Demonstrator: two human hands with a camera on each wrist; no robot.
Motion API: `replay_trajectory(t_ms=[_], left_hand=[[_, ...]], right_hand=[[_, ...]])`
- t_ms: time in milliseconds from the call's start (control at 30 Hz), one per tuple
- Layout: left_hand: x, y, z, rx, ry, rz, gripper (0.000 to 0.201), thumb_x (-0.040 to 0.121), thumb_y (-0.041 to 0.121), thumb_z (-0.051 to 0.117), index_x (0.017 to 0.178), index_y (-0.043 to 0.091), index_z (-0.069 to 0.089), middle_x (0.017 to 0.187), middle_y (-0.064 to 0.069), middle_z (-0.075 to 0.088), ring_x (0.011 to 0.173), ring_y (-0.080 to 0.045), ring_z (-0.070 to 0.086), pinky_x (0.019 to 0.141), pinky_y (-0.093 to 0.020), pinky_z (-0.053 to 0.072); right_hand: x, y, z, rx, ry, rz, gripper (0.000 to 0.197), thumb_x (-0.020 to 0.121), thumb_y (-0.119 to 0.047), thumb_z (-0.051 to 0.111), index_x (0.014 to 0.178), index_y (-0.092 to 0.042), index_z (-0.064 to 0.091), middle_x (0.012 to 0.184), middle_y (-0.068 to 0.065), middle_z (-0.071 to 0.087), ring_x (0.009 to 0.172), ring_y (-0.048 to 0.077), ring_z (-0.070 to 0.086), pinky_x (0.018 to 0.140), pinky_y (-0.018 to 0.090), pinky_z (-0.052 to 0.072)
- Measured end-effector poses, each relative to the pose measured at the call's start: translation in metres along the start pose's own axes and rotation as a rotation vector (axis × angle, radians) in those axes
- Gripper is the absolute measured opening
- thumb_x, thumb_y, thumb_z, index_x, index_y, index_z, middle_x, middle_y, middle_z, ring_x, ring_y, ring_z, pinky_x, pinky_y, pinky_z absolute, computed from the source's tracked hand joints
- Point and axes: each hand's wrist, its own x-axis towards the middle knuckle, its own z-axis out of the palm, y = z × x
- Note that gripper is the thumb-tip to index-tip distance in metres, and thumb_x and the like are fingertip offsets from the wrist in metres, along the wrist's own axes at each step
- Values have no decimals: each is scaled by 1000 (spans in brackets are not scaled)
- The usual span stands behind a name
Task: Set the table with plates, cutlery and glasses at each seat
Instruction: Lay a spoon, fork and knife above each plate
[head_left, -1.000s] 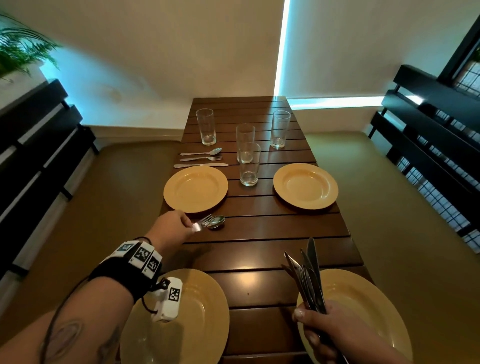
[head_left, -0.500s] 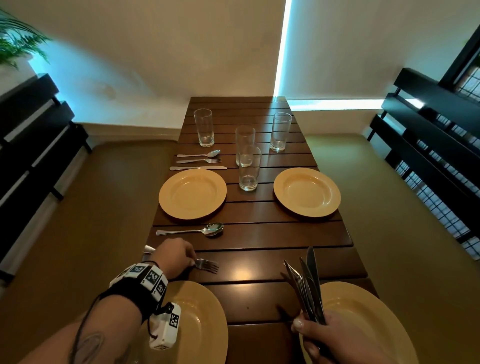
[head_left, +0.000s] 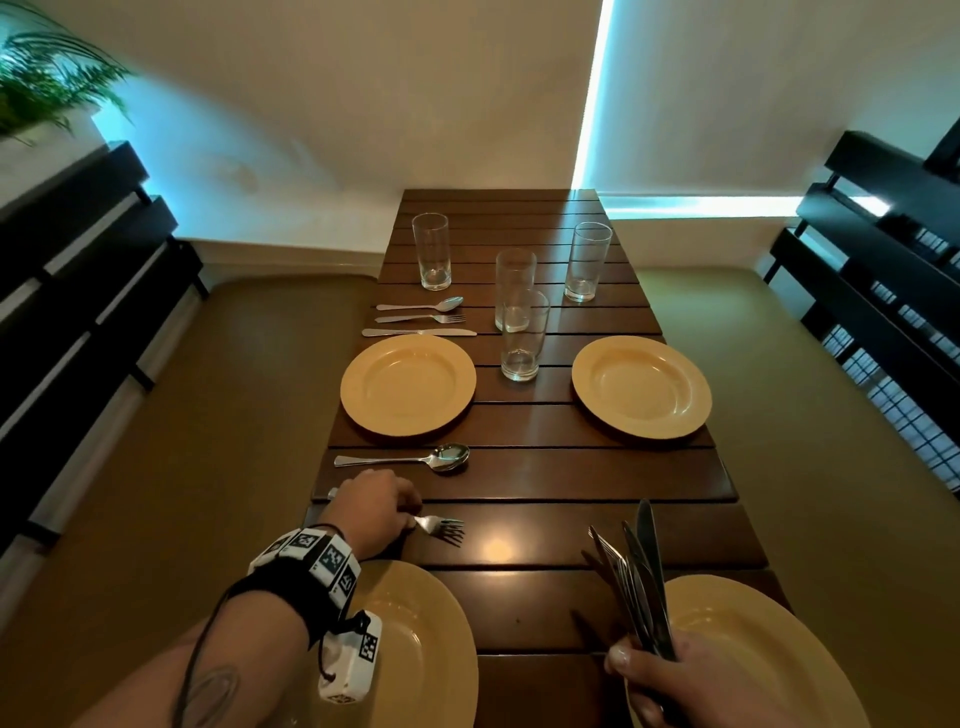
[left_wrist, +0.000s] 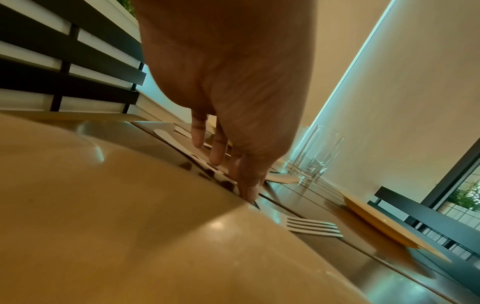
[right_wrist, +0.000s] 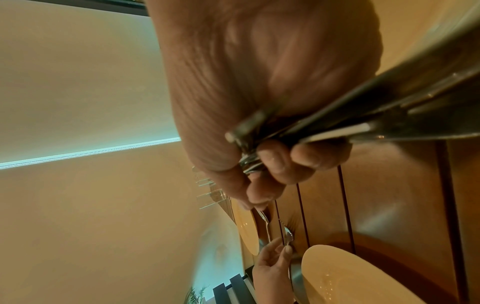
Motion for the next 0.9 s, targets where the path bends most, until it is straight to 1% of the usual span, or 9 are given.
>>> replay_trajectory(t_ms=[133,200,333,433,533,633,733,800,900], left_hand=[[-3,-8,1,99,2,26,21,92,33,66,110,36,75,112,11,66,113,-16,58,101,-39,48],[-4,-12,2,110,-18,23,19,93,32,63,106,37,76,111,11,65,112,-17,58,98,-38,50],[4,-19,-2,36,-4,-28,16,91,26,64,96,33,77,103,9,69,103,-18,65,91,-37,54],[13,-20,-5,-2,16,-40,17,92,21,64,99,29,78,103,7,73,97,-16,68,88,-33,56],[20,-21,-5,-2,35,-56,17,94,20,63,101,27,77,106,5,72,103,-17,65,91,-35,54],[24,-20,-4,34,35,-57,19,94,21,62,103,28,78,110,6,70,111,-19,60,97,-36,49],[26,-21,-1,31,34,-77,19,94,22,62,103,29,78,110,7,71,112,-20,59,98,-37,48],[27,-23,0,25,38,-90,18,94,24,62,101,30,78,109,8,70,112,-21,58,99,-38,47],[27,-22,0,22,39,-89,17,94,24,63,101,30,78,110,8,70,113,-19,58,101,-38,45]], right_hand=[[0,-1,-1,-14,-9,0,96,26,-66,89,93,0,67,58,5,61,52,12,62,57,19,49],[1,0,-1,-6,-17,8,96,25,-64,91,91,1,67,57,6,60,51,13,61,56,20,49],[5,5,0,-16,3,8,102,23,-64,91,96,4,69,57,8,61,53,16,61,58,22,50],[7,6,0,-11,8,25,98,25,-62,92,94,3,70,58,9,60,53,17,61,58,23,50],[8,6,-2,34,12,43,95,28,-58,94,96,3,68,60,11,59,52,18,60,57,25,48],[8,5,-4,33,10,55,96,29,-61,93,96,3,67,60,9,59,51,16,59,57,24,48],[8,6,-5,70,16,72,95,30,-57,94,98,3,67,60,10,59,49,16,58,54,24,47],[8,6,-4,85,11,66,86,37,-55,93,96,1,66,61,11,58,49,16,57,52,23,46],[7,2,-2,107,2,65,59,59,-44,89,91,0,67,61,12,56,46,17,55,49,23,44]])
